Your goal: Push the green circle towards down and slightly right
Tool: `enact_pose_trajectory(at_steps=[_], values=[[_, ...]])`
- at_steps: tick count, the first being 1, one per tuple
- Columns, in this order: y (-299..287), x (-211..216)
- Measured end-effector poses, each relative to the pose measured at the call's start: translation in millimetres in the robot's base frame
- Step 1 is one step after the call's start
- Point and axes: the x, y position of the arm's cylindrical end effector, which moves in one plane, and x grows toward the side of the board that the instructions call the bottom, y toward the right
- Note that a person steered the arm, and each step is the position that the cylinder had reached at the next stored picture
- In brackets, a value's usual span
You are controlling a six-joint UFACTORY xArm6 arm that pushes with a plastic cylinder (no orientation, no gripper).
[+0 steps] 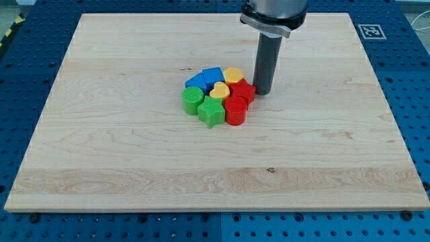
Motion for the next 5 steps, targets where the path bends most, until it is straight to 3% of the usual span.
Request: enact_pose_trajectory(at_steps=[3,5], values=[[34,-40],[-39,-102]])
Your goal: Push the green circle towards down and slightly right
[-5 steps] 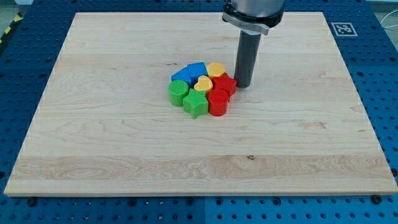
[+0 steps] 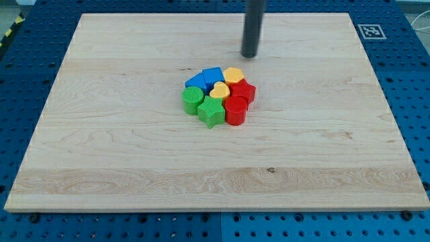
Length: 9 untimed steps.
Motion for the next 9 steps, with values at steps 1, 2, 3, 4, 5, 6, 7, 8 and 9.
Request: enact_pose_trajectory(at_steps=[1,2,3,4,5,6,7,8,9], values=[[-54,2],[-118,18],[-126,73],[-106,132],[-97,150],[-79,150],[-73,167],[-73,177],[-81,177]])
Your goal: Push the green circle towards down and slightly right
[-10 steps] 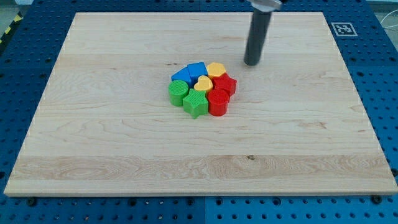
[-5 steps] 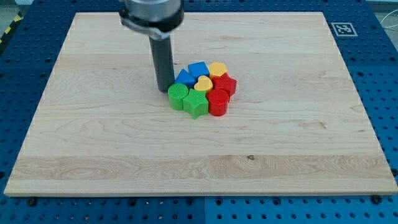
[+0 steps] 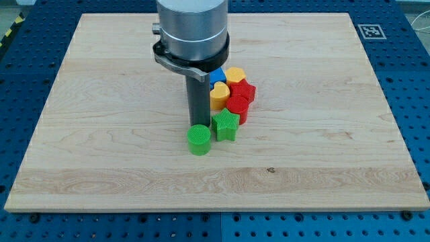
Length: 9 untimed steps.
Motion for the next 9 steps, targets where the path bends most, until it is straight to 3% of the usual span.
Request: enact_pose_trajectory(at_steps=[2,5,9], values=[[-17,10],[5,67],[42,60]])
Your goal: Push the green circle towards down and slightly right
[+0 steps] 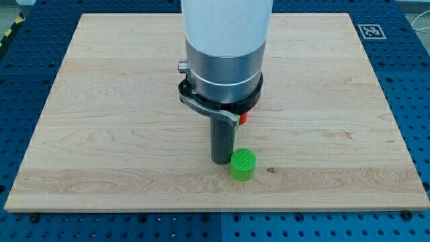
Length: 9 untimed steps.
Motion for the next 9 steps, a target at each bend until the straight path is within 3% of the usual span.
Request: enact_pose_trajectory(at_steps=[5,7,9], values=[[30,-33],[63,7],[65,10]])
